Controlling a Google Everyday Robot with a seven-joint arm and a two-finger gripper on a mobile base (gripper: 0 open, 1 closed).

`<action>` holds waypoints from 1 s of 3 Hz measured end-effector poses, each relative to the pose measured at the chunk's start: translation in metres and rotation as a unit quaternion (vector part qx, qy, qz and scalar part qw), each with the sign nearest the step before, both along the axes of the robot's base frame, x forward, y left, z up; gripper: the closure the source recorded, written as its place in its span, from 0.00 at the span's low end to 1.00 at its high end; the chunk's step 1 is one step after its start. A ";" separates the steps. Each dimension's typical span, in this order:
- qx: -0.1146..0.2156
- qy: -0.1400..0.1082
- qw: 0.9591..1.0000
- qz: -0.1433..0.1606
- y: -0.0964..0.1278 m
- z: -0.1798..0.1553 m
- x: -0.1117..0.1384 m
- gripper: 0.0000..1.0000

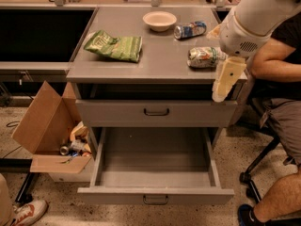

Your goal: Place 7up can into middle drawer

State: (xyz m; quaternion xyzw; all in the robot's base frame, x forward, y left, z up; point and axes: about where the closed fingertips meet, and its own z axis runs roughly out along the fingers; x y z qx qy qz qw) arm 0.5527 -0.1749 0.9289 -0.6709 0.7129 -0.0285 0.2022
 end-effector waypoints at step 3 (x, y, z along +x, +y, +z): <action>0.007 -0.016 0.998 -0.061 -0.032 -0.028 0.082 0.00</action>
Offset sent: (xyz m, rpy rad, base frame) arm 0.0927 -0.0391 -0.0299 0.0216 -0.0315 -0.1301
